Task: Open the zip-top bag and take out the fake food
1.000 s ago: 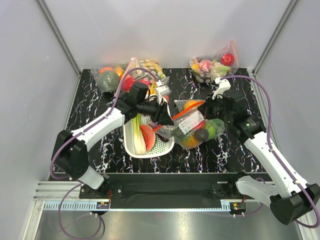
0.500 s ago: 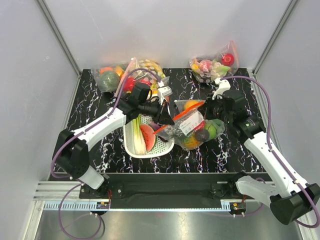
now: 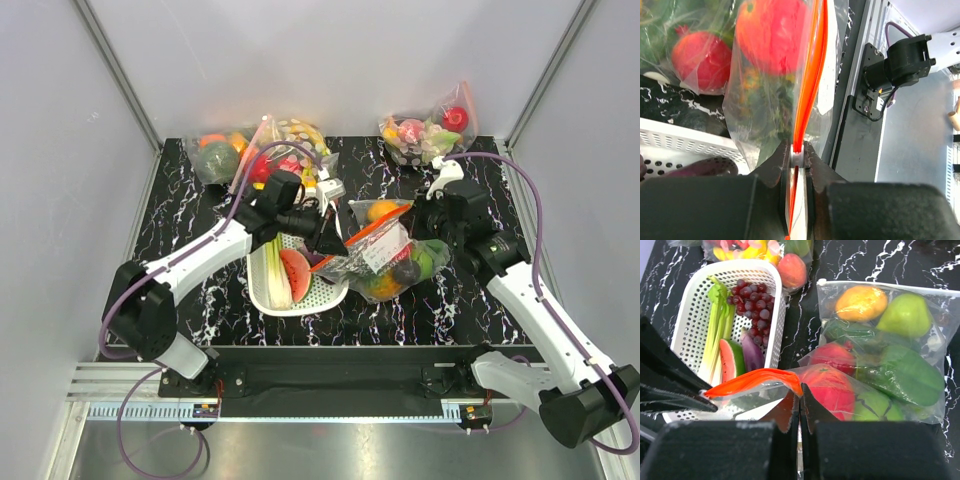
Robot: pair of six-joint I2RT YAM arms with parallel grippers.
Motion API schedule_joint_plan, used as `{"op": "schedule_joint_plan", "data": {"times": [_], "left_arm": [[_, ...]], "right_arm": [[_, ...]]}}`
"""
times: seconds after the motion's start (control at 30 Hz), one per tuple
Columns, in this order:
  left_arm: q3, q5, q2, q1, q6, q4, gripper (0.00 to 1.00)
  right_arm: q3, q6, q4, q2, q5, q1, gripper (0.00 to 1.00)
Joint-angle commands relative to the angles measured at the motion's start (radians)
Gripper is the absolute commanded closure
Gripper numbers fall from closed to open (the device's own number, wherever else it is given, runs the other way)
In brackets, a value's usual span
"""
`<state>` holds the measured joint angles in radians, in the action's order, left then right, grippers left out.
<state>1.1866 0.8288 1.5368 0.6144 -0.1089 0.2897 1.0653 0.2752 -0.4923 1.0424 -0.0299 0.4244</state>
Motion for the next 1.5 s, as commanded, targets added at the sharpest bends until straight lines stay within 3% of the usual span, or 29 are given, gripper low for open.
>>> {"op": "schedule_joint_plan", "data": {"times": [0.0, 0.63, 0.93, 1.23, 1.27, 1.43, 1.47], "left_arm": [[-0.033, 0.004, -0.058, -0.002, 0.023, 0.055, 1.0], [-0.105, -0.056, -0.188, -0.001, 0.037, 0.169, 1.0], [-0.045, -0.082, -0.19, 0.034, 0.048, 0.2, 1.0], [0.068, -0.191, -0.172, 0.149, -0.024, 0.141, 1.0], [0.093, -0.204, -0.159, 0.172, -0.044, 0.129, 1.0], [0.192, -0.283, -0.089, 0.24, -0.061, 0.137, 1.0], [0.221, -0.293, -0.063, 0.251, -0.06, 0.153, 1.0]], "right_arm": [[0.019, -0.001, 0.064, 0.001, 0.117, -0.032, 1.0], [0.05, -0.03, 0.115, 0.09, 0.078, -0.159, 1.0], [0.091, -0.044, 0.089, 0.117, 0.059, -0.197, 1.0], [0.133, -0.005, -0.001, 0.116, 0.059, -0.204, 1.0], [0.156, 0.008, -0.044, 0.117, 0.061, -0.203, 0.99], [0.225, 0.054, -0.17, 0.111, 0.047, -0.205, 0.52], [0.242, 0.08, -0.204, 0.107, 0.047, -0.205, 0.48]]}}
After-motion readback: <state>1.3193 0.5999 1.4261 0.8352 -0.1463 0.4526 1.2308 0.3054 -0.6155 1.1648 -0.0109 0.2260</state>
